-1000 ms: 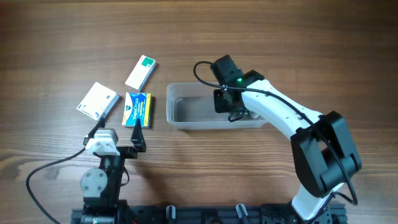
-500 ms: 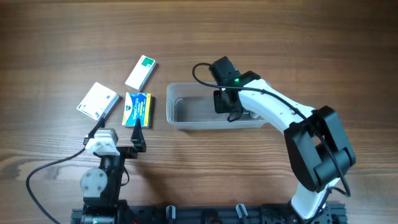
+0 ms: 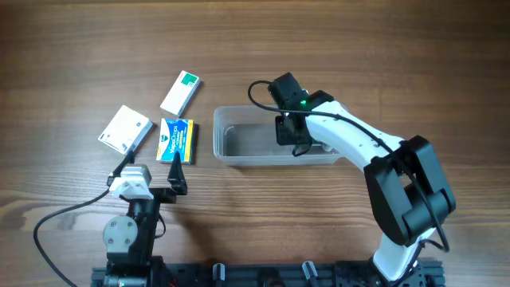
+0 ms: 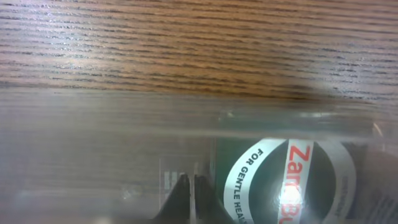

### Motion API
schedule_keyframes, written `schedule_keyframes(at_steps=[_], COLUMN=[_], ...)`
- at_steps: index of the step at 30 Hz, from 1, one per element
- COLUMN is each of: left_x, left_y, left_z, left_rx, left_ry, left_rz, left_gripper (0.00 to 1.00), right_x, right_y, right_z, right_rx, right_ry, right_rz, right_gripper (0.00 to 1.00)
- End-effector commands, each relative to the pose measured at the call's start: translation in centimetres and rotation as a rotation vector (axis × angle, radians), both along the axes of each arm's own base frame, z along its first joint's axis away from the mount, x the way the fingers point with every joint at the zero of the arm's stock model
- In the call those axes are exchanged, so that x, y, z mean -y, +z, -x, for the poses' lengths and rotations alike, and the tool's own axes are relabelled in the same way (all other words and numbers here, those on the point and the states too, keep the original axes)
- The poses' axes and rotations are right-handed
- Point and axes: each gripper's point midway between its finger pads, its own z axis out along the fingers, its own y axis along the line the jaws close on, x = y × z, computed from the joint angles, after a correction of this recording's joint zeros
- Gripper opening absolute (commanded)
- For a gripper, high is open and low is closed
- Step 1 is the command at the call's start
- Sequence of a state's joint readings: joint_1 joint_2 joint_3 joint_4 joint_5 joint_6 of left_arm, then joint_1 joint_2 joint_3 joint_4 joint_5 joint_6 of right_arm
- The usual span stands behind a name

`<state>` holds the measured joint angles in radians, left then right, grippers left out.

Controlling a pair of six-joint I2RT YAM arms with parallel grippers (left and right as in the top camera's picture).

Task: Pack container
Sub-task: 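Lower the tin into the container beside the bottle and release, then withdraw the right gripper to the container's right side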

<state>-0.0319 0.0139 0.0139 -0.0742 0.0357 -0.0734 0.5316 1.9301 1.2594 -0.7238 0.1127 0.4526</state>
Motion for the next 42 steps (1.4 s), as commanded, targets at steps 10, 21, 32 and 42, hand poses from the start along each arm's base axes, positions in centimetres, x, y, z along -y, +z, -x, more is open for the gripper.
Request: schedule_keyframes(at_steps=[10,21,32,42], left_x=[0.4,0.4,0.4,0.4], left_y=[-0.2,-0.2,-0.2,-0.2], left_z=[0.0,0.0,0.0,0.0], left_rx=[0.0,0.0,0.0,0.0], left_ry=[-0.021,-0.021,-0.021,-0.02], left_rz=[0.011,0.011,0.011,0.011], left_gripper=[1.0,1.0,1.0,1.0], right_x=[-3.0,-0.6,18.7,19.2], right_y=[2.8,15.5,19.4,10.3], right_z=[-2.0,-3.1,-0.6,1.1], right_rx=[0.025,0.285,0.295,0.124], right_ry=[0.052,0.048,-0.435,-0.481], right_rz=[-0.107,-0.188,-0.032,-0.212], right_gripper=[0.13,0.04,0.04,0.04])
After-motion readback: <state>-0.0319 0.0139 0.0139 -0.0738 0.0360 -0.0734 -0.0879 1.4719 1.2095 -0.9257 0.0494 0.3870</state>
